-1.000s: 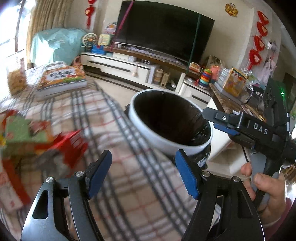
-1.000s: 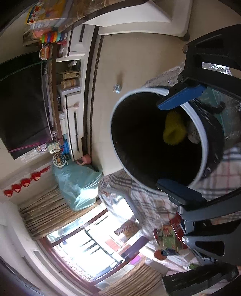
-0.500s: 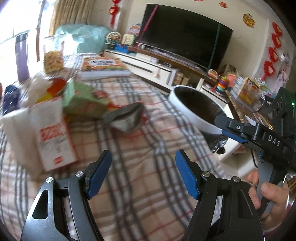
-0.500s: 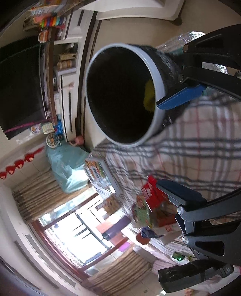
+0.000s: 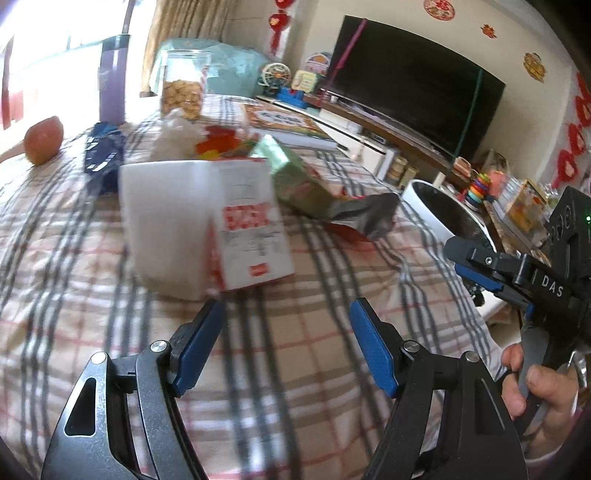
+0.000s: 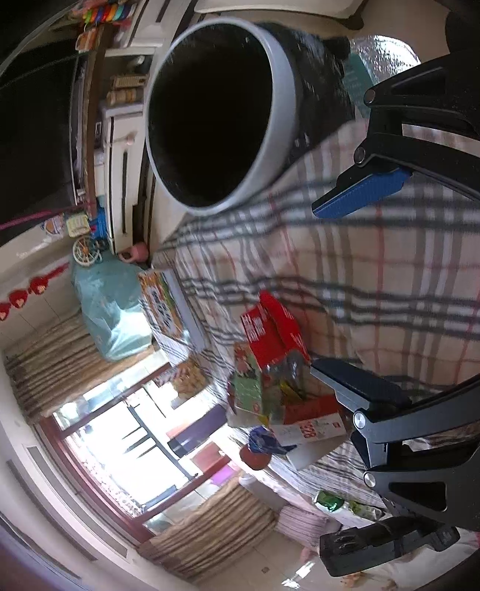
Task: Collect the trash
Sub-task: 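Move both open tools back toward the table items, then grasp the white foam block with left tool while right tool grasps red snack bag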
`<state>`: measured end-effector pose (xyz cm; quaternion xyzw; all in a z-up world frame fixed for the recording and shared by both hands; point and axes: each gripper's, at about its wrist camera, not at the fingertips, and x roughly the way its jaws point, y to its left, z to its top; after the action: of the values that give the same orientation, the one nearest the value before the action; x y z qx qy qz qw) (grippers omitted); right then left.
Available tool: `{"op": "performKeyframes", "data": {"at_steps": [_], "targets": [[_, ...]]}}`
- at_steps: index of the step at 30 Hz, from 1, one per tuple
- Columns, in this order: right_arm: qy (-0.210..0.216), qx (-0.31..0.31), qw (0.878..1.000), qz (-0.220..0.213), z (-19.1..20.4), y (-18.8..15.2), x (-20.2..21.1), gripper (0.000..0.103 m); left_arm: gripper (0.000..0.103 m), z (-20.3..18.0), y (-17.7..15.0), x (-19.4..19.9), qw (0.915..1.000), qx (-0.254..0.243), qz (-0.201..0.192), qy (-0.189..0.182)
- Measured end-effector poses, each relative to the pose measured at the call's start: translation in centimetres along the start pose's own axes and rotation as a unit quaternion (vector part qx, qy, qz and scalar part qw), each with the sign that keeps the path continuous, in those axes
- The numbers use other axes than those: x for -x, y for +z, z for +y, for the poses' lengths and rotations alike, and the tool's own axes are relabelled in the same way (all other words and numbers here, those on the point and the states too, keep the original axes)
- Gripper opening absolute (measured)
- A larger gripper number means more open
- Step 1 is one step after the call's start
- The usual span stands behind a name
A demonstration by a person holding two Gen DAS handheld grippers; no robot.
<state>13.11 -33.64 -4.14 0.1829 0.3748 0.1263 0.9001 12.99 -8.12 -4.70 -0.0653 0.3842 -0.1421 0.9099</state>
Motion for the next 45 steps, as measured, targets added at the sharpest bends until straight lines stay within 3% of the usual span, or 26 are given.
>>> {"op": "performKeyframes", "data": {"at_steps": [13, 18, 20, 23, 25, 26, 30, 45], "targets": [[0.002, 0.018, 1.0, 0.011, 2.6, 0.4, -3.7, 0.079, 0.075, 5.6, 1.4, 0.6, 0.9974, 0.04, -0.014, 0.058], [-0.002, 0.018, 1.0, 0.017, 2.8, 0.9, -5.3, 0.077, 0.075, 7.0, 2.4, -0.7, 0.9969, 0.054, -0.005, 0.057], [-0.007, 0.019, 1.0, 0.021, 2.9, 1.2, -6.3, 0.069, 0.075, 7.0, 2.7, -1.1, 0.9972, 0.053, -0.006, 0.052], [-0.015, 0.02, 0.999, 0.03, 2.9, 1.4, -7.4, 0.043, 0.071, 6.6, 2.8, -1.2, 0.9979, 0.043, -0.01, 0.048], [-0.018, 0.021, 0.999, 0.033, 2.9, 1.4, -7.8, 0.024, 0.048, 6.1, 2.8, -1.1, 0.9987, 0.029, -0.013, 0.04], [-0.018, 0.023, 0.999, 0.035, 2.9, 1.5, -7.9, 0.015, 0.048, 5.8, 2.7, -1.1, 0.9989, 0.024, -0.012, 0.039], [-0.018, 0.031, 0.999, 0.027, 3.0, 1.2, -7.2, 0.008, 0.047, 5.5, 2.5, -0.5, 0.9991, 0.019, -0.02, 0.034], [-0.023, 0.016, 1.0, -0.01, 0.8, 0.9, -1.8, 0.005, 0.047, -0.2, 2.2, 0.7, 0.9989, -0.029, -0.026, -0.026]]}}
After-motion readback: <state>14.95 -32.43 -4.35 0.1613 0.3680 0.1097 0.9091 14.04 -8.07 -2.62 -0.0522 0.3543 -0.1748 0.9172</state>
